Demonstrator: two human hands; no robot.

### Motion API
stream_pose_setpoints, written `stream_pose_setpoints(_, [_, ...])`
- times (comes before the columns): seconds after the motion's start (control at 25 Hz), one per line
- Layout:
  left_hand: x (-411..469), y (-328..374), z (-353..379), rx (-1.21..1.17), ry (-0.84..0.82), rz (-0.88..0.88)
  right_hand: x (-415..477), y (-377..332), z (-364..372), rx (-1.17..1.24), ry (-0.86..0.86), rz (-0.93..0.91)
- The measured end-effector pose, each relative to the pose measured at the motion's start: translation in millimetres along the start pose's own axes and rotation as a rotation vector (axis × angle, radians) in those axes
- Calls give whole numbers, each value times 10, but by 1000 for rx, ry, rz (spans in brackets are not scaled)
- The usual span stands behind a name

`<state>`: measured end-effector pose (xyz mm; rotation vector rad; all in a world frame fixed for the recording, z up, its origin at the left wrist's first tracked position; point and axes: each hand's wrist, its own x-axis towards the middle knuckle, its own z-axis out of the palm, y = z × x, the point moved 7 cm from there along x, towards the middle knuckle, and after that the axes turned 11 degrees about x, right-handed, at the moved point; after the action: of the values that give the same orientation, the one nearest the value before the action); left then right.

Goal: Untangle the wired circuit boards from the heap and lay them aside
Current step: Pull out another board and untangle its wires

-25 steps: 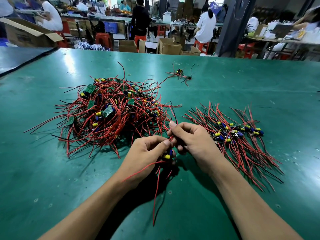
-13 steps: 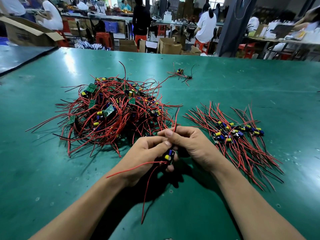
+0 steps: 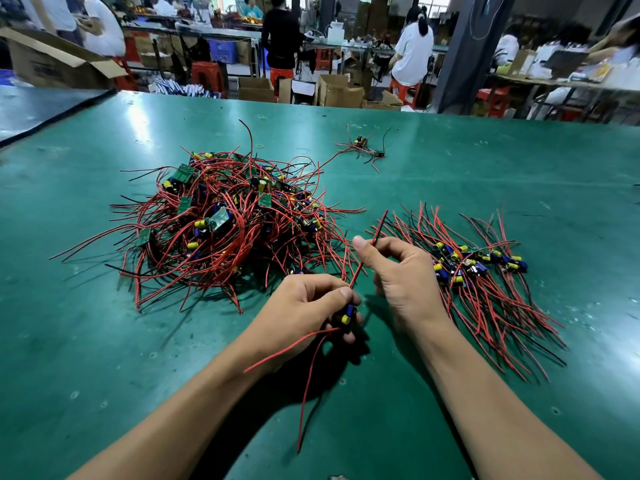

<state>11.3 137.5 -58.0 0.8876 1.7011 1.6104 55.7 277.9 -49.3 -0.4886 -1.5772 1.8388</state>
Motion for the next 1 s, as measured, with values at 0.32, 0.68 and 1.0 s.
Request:
stream_pose_setpoints(0.32, [-23,-1,-84,76,127,20,-77,71,177,188,-196,238])
stream_pose_setpoints(0.68, [-36,-9,-54,-91,-49,-38,-385,66,417,283,-634,488])
stream_pose_setpoints(1.0, [-21,-42,-30,-167,-92,-105,-74,39,220,-2,-369,105])
